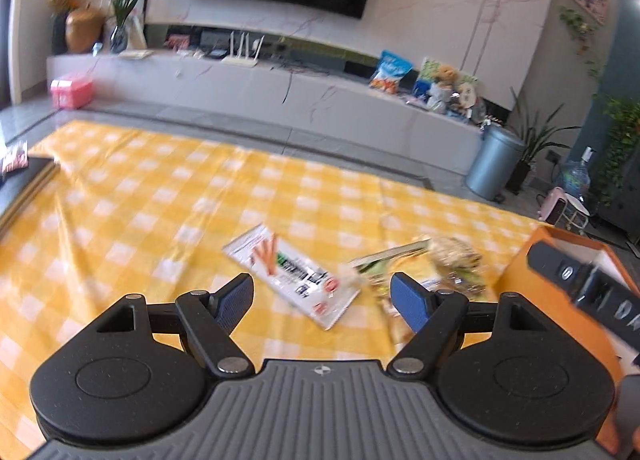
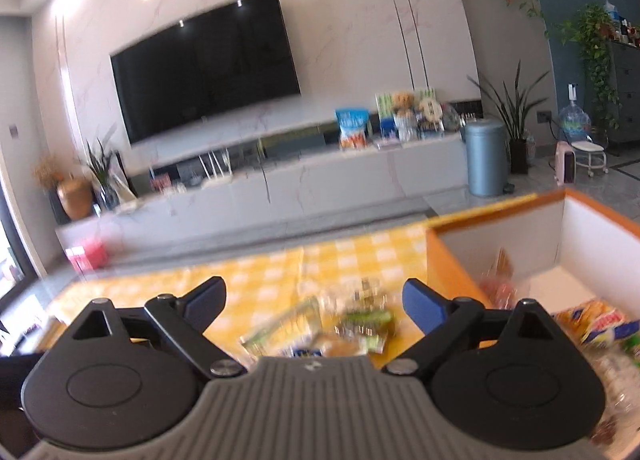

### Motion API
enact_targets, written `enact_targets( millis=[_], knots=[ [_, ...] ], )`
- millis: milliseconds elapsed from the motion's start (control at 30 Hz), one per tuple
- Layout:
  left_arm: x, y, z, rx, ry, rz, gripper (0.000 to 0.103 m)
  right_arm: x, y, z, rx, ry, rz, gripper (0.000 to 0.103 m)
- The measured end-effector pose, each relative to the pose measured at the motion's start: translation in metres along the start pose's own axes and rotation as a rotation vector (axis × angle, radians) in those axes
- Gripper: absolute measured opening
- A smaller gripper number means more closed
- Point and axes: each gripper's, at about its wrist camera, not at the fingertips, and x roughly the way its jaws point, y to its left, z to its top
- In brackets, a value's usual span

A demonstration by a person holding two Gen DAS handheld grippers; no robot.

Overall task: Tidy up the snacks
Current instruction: 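Move the right tool to the blue-and-white bread pastry bag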

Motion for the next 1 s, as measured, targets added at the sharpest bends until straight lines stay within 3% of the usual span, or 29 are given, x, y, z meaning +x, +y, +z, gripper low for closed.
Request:
enact_targets(
  millis=[333,400,600,900,1000],
  knots=[
    [0.028,0.016,-0.012,-0.076,0.066,0.021,0.092,0.066,0.008,-0.039,-0.174,0.148,-0.122,0.097],
    [0.034,0.016,-0.012,-0.089,0.082,0.014,0.092,0.076,0.009,-0.042,-0.206,0.17,-0.103,0.097],
    [0.044,0.028,-0.018,-0.167,0.13,-0.021,0.091,0.104,0.026,-0.047,-0.344,0.18,-0.147,0.097],
    [0.048,0.028,-0.021,-0.156,0.152,0.018,0.091,0.143,0.034,-0.042,-0.375,0.221,-0.1,0.096],
    [0.048,0.028,-0.022,-0.148,0.156,0.027,0.091,0.146,0.03,-0.038,-0.359,0.247,-0.039,0.083]
  ],
)
